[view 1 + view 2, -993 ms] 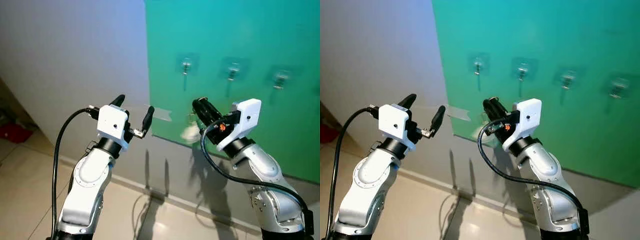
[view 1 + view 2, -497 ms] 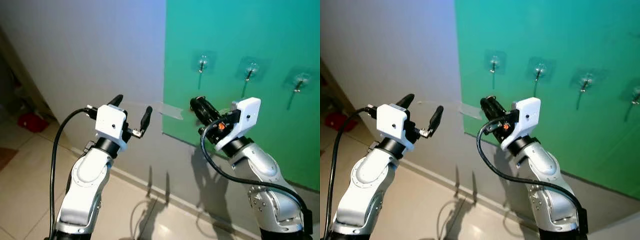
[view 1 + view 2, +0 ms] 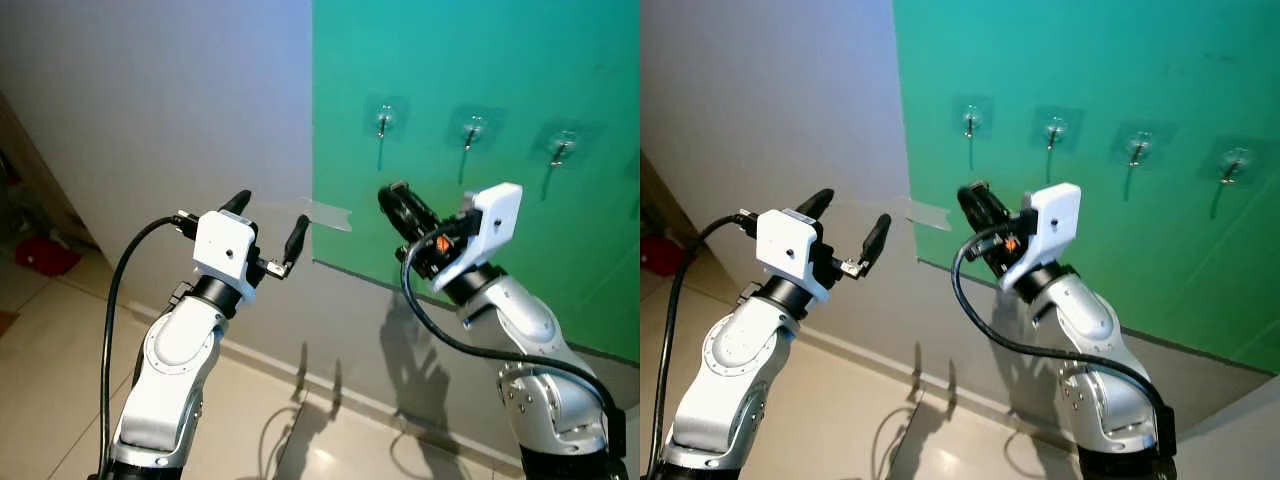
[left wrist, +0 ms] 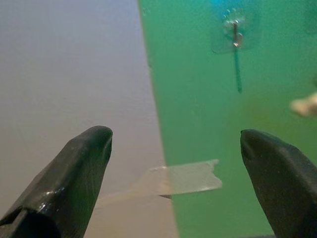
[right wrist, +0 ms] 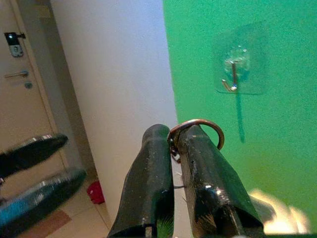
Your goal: Hang keys on a hook
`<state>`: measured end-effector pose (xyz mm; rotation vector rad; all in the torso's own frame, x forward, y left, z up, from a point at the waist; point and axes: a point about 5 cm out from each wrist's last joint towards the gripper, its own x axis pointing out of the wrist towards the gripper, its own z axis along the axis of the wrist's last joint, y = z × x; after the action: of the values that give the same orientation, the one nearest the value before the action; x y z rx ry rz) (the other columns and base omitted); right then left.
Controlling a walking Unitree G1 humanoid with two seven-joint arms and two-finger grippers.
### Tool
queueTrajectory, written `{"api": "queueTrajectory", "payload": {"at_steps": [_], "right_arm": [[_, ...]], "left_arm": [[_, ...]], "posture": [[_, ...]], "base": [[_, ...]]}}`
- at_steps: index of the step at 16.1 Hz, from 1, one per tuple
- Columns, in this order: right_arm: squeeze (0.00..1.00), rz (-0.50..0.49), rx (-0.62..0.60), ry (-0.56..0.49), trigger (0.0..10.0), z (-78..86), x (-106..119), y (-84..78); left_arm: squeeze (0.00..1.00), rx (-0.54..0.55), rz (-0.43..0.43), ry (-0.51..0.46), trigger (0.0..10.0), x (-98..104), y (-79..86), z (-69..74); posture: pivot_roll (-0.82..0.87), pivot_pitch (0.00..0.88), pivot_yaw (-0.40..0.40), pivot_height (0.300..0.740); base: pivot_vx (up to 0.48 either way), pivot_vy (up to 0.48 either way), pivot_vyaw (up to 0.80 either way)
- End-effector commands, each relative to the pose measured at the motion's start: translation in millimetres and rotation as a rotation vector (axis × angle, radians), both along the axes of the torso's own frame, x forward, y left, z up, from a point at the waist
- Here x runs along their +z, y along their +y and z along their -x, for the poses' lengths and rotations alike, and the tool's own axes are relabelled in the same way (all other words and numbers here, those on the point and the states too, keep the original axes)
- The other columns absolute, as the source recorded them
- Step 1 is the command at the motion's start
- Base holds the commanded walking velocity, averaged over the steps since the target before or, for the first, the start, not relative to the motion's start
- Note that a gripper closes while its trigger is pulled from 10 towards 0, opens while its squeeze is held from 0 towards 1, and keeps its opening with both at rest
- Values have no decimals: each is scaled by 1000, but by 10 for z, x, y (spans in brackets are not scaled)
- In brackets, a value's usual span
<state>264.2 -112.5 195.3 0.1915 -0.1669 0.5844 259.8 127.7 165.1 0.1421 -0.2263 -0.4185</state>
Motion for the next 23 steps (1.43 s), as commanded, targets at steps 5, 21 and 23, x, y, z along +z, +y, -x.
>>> {"api": "queueTrajectory", "payload": {"at_steps": [5, 21, 23], "right_arm": [[0, -10, -45, -79, 10000, -166, 272, 18], [0, -10, -89, -128, 10000, -628, 517, 195], [0, -21, -122, -137, 10000, -669, 552, 162]], "left_arm": [[0, -200, 9, 33, 10000, 8, -126, 132], [0, -310, 6, 56, 10000, -18, -210, 190], [0, -306, 1, 55, 10000, -22, -202, 193]], "posture": [[2, 0, 1, 740], [-5, 0, -5, 740], [-3, 0, -8, 740]], "base": [[0, 0, 0], [0, 0, 0], [0, 0, 0]]}}
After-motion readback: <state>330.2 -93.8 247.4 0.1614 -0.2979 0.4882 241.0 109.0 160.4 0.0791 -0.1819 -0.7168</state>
